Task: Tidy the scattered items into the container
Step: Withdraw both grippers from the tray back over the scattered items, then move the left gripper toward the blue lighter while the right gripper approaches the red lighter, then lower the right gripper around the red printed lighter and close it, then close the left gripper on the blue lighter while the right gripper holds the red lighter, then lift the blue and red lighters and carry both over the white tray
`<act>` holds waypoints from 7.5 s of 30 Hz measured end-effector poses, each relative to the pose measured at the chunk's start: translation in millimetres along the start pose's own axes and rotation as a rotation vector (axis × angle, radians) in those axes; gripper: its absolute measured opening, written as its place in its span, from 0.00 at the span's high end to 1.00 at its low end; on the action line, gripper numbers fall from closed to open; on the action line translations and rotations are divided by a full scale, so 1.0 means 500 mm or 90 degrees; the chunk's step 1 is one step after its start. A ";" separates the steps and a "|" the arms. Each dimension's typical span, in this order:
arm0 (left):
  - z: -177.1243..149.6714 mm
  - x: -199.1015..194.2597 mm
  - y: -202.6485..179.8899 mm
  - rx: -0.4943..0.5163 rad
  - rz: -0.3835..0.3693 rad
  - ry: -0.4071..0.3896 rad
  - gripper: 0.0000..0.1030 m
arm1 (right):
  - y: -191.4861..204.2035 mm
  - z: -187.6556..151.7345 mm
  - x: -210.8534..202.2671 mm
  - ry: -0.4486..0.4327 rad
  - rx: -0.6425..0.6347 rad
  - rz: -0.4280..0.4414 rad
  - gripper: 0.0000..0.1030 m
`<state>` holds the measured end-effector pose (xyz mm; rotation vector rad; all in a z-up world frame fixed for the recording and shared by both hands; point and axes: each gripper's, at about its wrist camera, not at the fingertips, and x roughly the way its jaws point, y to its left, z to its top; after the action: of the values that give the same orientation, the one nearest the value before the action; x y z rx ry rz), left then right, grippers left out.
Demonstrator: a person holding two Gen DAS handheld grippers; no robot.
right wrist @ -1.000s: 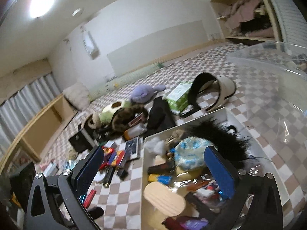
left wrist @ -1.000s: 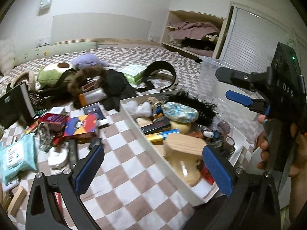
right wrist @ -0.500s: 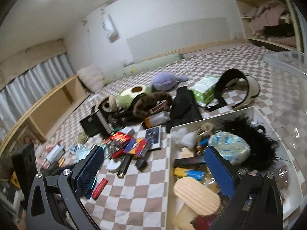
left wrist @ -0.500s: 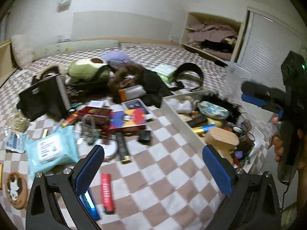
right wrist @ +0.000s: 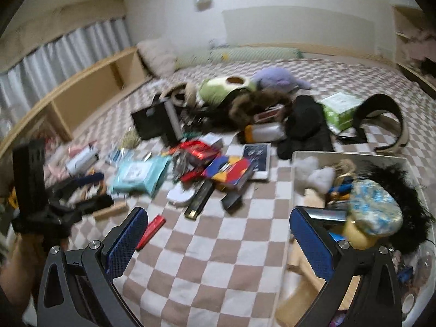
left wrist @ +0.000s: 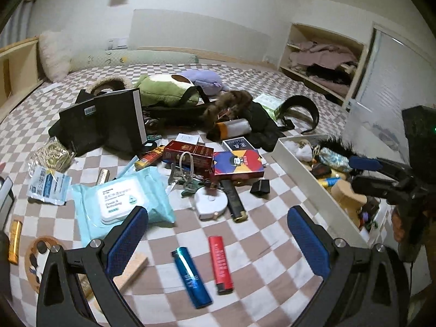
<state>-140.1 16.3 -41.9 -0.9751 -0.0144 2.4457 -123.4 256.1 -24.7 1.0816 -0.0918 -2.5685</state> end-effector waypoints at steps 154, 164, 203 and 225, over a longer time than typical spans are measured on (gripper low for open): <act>-0.122 0.149 -0.013 0.229 0.029 0.148 0.19 | -0.008 -0.051 0.192 0.075 0.196 0.157 0.20; -0.108 0.115 -0.032 0.174 0.029 0.090 0.19 | -0.001 -0.046 0.146 0.000 0.182 0.169 0.20; -0.058 0.055 -0.267 0.117 -0.067 -0.028 0.19 | -0.117 -0.012 -0.149 -0.182 0.156 0.093 0.20; 0.057 0.072 -0.410 0.155 -0.134 -0.049 0.19 | -0.311 -0.128 -0.218 -0.149 0.227 -0.039 0.20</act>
<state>-88.9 216.8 -5.1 -0.7335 0.1434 2.2277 -53.6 444.1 -25.9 0.8990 -0.6028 -2.7928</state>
